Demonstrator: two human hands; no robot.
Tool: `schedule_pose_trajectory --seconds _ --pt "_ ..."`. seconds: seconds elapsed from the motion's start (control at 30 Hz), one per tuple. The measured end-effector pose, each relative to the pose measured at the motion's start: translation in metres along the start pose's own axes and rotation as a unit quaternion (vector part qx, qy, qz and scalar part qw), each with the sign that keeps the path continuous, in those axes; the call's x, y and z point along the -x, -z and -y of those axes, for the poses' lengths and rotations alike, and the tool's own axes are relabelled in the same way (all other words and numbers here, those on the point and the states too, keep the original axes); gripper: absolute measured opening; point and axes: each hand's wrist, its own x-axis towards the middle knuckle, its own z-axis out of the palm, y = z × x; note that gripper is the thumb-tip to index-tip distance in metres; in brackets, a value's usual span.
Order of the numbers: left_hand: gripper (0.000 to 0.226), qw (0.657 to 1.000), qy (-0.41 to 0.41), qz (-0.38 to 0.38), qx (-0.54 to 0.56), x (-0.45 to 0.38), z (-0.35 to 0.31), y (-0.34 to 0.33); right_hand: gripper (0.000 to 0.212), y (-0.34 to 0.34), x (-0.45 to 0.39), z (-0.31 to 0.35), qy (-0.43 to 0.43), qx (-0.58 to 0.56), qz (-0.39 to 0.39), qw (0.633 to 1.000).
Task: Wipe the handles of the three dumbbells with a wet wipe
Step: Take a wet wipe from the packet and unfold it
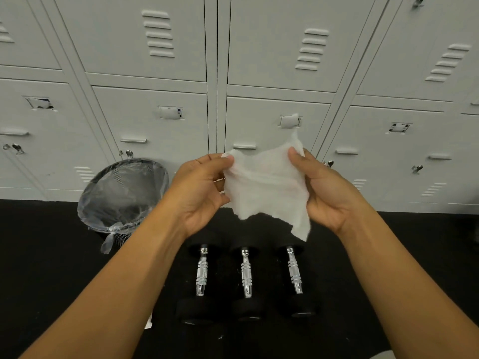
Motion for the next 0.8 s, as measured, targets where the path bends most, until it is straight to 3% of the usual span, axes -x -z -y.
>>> schedule_pose_trajectory --seconds 0.1,0.2,0.27,0.4,0.5,0.63,0.73,0.8 --pt "0.005 0.999 0.019 -0.004 -0.03 0.0 -0.004 0.007 0.044 0.006 0.007 0.006 -0.013 0.03 0.015 0.999" --pt "0.04 0.996 0.065 0.017 -0.06 0.002 -0.005 0.011 0.049 0.011 0.011 0.008 -0.009 0.064 0.009 0.998" --pt "0.05 0.991 0.116 0.028 -0.064 0.003 -0.006 0.012 0.047 0.012 0.012 0.008 -0.01 0.088 -0.002 0.996" --pt "0.042 0.978 0.177 0.067 -0.088 0.005 -0.009 0.013 0.038 0.013 0.014 0.011 -0.005 0.117 -0.02 0.993" --pt "0.032 0.989 0.133 0.065 -0.026 0.001 -0.011 0.014 0.036 0.012 0.018 0.014 0.031 0.153 -0.003 0.988" --pt "0.021 0.993 0.072 0.085 0.024 0.003 -0.016 0.014 0.027 0.008 0.033 0.025 0.12 0.243 0.087 0.959" --pt "0.033 0.994 0.06 0.094 -0.002 0.006 -0.015 0.013 0.022 0.007 0.033 0.022 0.176 0.363 0.061 0.913" --pt "0.034 0.995 0.051 0.083 -0.025 0.006 -0.017 0.011 0.015 0.009 0.03 0.019 0.204 0.353 0.05 0.912"
